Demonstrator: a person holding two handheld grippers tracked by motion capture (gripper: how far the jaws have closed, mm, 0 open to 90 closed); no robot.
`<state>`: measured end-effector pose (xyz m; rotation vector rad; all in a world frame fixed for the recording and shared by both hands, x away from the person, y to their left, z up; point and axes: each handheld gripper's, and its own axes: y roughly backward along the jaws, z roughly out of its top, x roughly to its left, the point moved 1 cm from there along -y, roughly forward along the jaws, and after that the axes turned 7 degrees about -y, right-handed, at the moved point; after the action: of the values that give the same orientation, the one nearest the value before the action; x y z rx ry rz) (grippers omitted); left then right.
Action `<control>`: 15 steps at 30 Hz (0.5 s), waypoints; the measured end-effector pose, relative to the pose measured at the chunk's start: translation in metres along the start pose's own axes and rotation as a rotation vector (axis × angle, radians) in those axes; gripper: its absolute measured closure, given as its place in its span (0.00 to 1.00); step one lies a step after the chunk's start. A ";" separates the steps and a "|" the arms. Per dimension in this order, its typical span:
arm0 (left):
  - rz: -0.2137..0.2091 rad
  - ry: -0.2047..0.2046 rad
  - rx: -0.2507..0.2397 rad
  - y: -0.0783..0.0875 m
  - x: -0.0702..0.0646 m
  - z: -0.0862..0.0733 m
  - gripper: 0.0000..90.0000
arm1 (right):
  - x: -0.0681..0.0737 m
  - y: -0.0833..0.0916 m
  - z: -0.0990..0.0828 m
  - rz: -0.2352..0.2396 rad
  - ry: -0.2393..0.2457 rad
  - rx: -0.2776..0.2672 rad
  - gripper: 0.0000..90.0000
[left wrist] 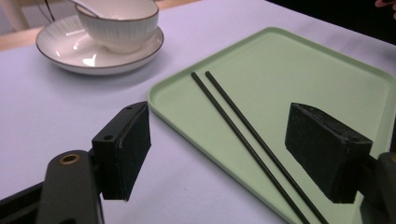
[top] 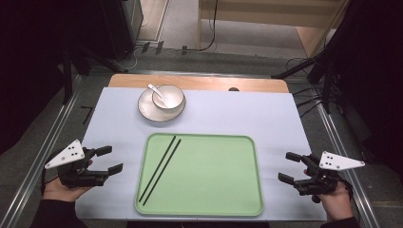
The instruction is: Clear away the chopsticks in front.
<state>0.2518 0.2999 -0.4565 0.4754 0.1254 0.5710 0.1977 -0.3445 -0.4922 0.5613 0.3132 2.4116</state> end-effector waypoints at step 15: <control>0.031 0.008 0.025 0.002 0.006 -0.006 0.24 | 0.000 -0.001 0.000 0.002 0.002 0.006 0.18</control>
<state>0.2539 0.3074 -0.4609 0.5002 0.1327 0.6019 0.1977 -0.3437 -0.4924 0.5625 0.3211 2.4140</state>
